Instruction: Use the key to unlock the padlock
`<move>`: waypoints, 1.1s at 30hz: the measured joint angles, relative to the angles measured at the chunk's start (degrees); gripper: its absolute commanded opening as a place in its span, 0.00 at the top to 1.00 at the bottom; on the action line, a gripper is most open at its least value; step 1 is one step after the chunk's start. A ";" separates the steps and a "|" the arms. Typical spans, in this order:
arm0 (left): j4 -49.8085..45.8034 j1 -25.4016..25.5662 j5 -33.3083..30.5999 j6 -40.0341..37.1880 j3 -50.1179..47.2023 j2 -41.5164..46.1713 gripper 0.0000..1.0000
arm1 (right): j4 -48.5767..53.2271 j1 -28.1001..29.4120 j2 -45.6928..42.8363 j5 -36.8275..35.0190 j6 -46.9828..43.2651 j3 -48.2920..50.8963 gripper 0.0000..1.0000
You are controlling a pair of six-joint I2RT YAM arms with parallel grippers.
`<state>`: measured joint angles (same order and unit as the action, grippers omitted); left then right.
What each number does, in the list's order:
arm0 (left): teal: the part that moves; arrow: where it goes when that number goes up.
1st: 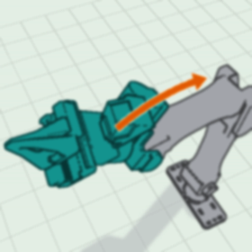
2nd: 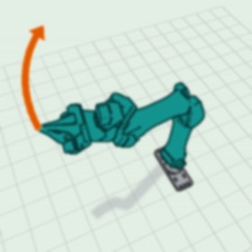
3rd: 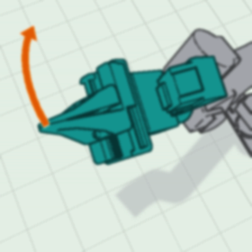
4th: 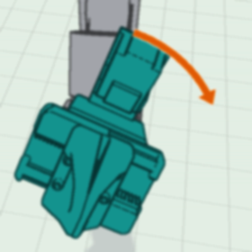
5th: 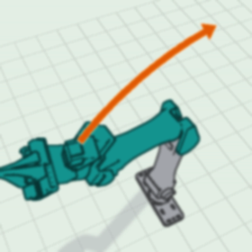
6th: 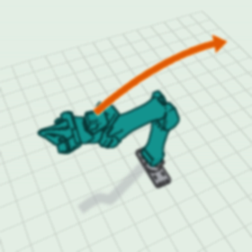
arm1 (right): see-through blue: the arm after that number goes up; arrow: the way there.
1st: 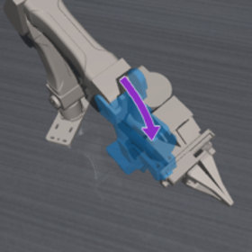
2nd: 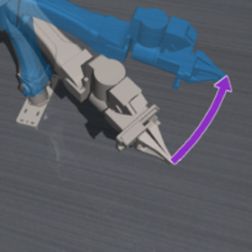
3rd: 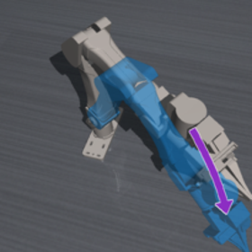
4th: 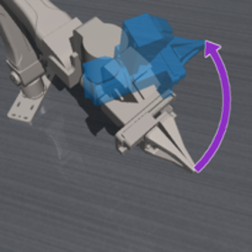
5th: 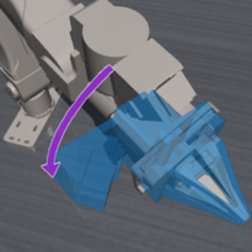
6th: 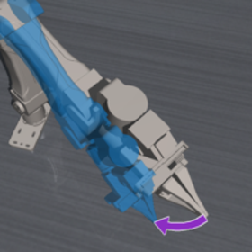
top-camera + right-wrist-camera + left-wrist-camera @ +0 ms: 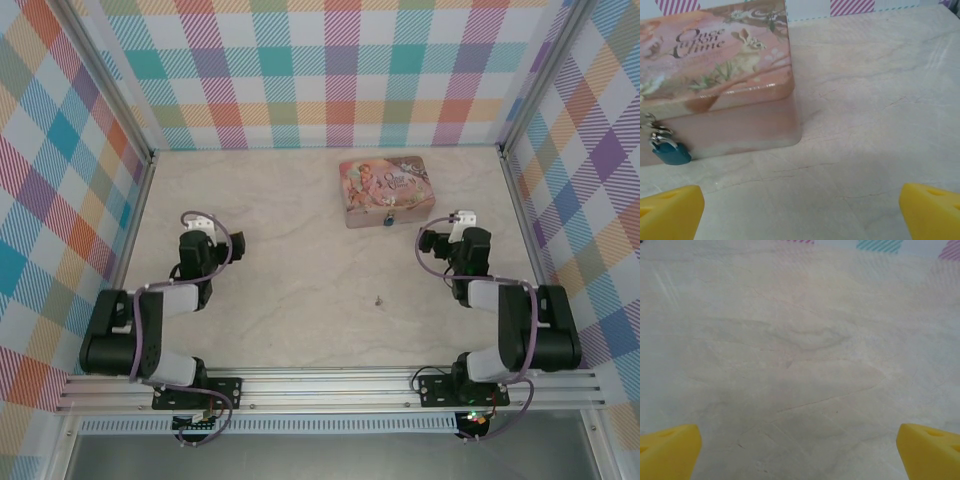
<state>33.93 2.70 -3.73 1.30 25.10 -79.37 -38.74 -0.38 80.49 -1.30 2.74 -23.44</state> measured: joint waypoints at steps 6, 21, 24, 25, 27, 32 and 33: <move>-13.57 0.00 1.44 9.27 10.01 9.03 0.00 | 14.25 0.00 -10.01 0.74 3.52 -6.10 0.00; -23.61 10.78 13.73 26.53 23.45 -6.51 0.00 | 25.42 -6.47 -3.96 17.03 20.74 -16.50 0.00; -23.26 14.05 15.34 28.11 27.85 -12.07 0.00 | 23.47 -6.95 1.88 19.87 24.24 -19.93 0.00; -23.15 15.10 15.87 28.46 29.57 -13.97 0.00 | 22.51 -7.06 3.61 20.17 25.38 -20.76 0.00; -22.62 17.11 16.90 29.27 32.76 -17.51 0.00 | 20.55 -7.13 6.58 20.48 27.15 -22.05 0.00; -21.73 20.81 19.41 30.67 41.00 -25.03 0.00 | 16.83 -7.10 13.90 20.09 29.97 -26.34 0.00; -21.75 21.38 19.89 30.77 43.15 -26.67 0.00 | 15.98 -7.10 15.26 19.74 30.16 -27.15 0.00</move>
<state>12.19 24.08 16.16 32.08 68.25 -106.04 -22.76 -7.49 95.74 18.44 32.91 -50.59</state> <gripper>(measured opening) 0.999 0.996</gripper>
